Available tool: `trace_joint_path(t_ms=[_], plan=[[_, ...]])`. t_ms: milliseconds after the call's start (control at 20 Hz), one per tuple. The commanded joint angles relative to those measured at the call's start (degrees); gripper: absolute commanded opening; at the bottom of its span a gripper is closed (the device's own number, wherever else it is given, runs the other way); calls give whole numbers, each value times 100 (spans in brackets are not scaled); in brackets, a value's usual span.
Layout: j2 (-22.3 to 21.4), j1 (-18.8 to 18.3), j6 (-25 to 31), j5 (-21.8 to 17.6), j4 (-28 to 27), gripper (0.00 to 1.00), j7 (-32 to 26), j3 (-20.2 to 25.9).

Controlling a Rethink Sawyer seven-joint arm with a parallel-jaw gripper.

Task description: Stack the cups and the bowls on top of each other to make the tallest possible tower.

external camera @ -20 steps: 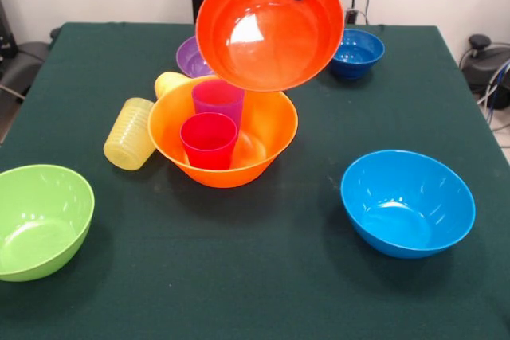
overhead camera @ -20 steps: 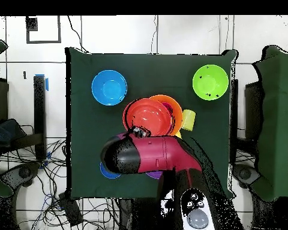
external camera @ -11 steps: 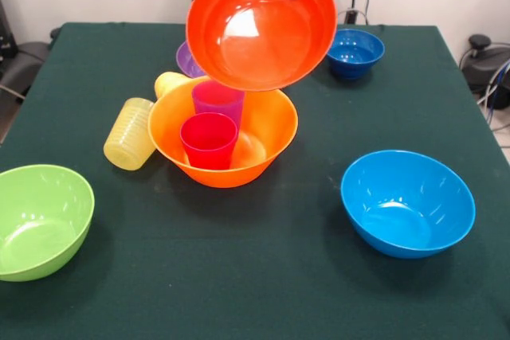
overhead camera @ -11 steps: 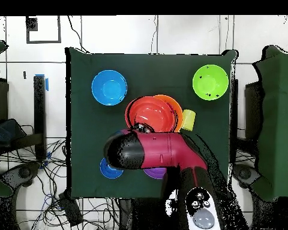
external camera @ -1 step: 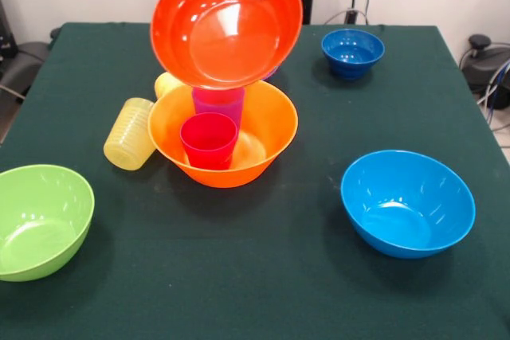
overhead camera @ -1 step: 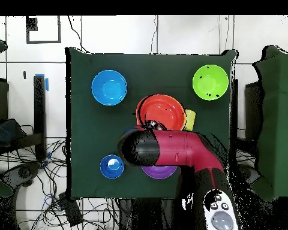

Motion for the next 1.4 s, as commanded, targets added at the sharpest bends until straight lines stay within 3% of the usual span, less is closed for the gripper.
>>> trace_joint_path(t_ms=[50, 500, 950, 1400], plan=[[329, -244, 45, 65, -181, 0, 470, 409], [518, -287, -298, -152, -158, 0, 515, 497], [915, 392, -69, -681, -610, 0, 1235, -378], [998, 495, -464, -785, -658, 0, 1057, -555]])
